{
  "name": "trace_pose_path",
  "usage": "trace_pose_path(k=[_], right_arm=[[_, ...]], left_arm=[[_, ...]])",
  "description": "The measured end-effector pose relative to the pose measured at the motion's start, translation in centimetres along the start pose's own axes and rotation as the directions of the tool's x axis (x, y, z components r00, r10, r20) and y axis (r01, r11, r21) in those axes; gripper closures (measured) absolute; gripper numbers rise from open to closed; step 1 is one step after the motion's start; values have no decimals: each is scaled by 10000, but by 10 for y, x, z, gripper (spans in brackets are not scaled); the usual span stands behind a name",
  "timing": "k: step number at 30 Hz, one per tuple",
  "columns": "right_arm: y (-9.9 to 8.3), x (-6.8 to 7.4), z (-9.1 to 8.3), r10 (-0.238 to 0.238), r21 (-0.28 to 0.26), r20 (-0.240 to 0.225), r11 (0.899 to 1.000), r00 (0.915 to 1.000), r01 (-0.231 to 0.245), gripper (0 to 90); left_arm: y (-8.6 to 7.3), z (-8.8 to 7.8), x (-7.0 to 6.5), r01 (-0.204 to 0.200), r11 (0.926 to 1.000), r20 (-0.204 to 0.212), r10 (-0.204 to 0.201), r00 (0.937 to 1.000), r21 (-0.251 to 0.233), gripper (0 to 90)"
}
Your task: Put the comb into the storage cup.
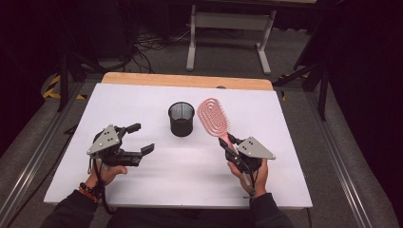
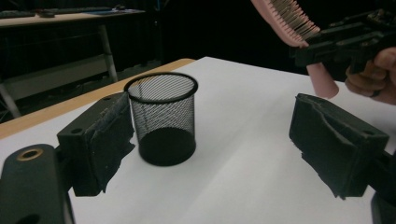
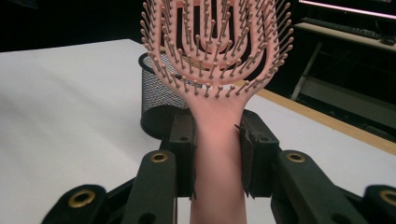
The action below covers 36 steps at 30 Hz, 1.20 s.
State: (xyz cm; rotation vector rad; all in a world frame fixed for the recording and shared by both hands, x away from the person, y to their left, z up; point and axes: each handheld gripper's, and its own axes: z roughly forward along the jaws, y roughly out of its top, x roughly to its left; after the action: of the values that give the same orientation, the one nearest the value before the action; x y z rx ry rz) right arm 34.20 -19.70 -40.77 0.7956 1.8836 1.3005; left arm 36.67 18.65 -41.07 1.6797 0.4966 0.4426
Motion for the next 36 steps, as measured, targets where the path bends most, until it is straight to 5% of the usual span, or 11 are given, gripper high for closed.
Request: trace_pose_path(k=[9, 18, 23, 36], right_arm=[[-4, 31, 16, -519, -93, -518, 9986, 9973, 514, 699], [-8, 52, 20, -906, -369, -935, 9955, 9915, 875, 698], [-9, 56, 22, -1102, -370, -1076, 9936, 9881, 1068, 698], [-15, 58, 25, -1521, -216, -789, 9883, 9852, 1509, 698]], left_arm=[[13, 29, -20, -163, 9996, 712, 180, 9973, -245, 128], [14, 46, -36, 517, 9965, 1188, -436, 9920, -658, 171], [14, 52, -39, 552, 9953, 915, -480, 9947, -789, 203], [13, 67, -38, 1642, 9806, 950, -1543, 9835, -1070, 433]])
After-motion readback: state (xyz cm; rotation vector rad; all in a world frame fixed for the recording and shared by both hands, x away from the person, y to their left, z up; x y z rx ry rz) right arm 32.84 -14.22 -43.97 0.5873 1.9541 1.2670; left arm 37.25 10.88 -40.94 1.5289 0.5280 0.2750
